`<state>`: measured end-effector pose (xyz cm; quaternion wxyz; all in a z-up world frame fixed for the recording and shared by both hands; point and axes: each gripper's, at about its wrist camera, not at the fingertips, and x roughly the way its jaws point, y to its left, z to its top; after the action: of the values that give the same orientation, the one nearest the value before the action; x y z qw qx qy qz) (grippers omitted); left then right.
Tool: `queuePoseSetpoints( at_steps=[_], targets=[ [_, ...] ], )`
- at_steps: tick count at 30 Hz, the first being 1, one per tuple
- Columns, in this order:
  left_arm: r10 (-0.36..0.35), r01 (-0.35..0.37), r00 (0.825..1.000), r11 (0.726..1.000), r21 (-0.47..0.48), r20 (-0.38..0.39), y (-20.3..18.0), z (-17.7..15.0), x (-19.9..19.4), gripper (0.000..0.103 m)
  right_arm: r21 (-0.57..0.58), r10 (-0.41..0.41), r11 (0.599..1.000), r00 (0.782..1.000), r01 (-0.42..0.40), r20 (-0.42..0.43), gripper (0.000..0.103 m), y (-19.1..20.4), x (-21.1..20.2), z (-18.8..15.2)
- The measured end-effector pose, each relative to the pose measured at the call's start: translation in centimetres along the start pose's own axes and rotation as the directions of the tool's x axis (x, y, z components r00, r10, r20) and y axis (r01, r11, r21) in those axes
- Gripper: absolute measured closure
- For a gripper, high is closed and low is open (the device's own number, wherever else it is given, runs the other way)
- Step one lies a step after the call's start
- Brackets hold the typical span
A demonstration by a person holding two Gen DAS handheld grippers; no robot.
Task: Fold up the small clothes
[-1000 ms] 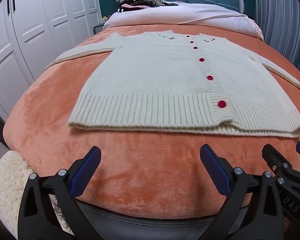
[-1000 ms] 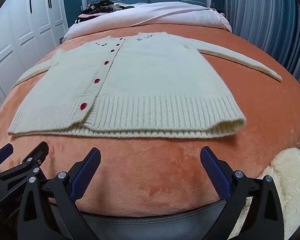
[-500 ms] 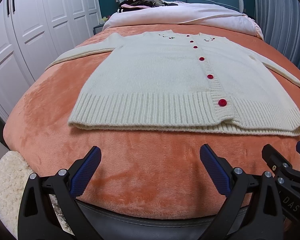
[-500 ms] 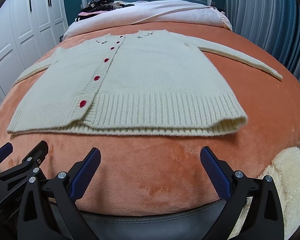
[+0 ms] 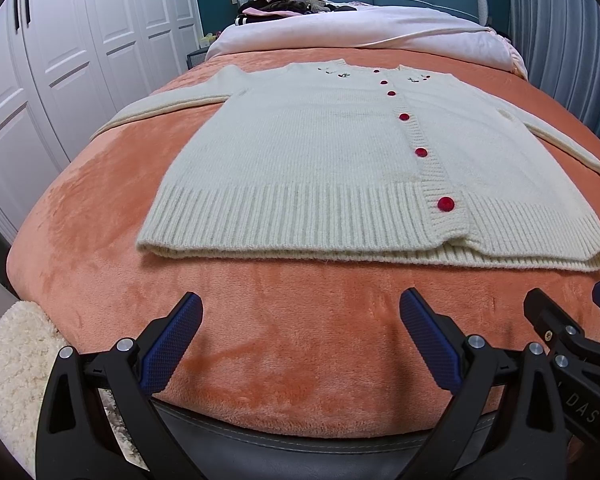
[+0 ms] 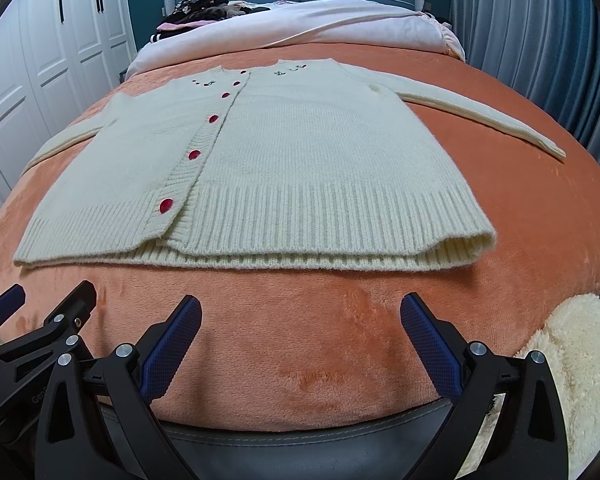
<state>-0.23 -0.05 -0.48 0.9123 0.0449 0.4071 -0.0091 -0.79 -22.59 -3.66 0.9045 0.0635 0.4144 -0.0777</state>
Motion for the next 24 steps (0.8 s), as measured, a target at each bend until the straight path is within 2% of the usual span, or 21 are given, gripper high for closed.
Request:
queuePoseSetpoints(
  at_steps=[24],
  targets=[
    [0.002,-0.002,1.0,1.0,0.004,0.001,0.01,-0.13,0.01,0.008,-0.001,-0.002,1.0,1.0,0.002,-0.003,0.005,-0.16,-0.1,-0.11]
  ],
)
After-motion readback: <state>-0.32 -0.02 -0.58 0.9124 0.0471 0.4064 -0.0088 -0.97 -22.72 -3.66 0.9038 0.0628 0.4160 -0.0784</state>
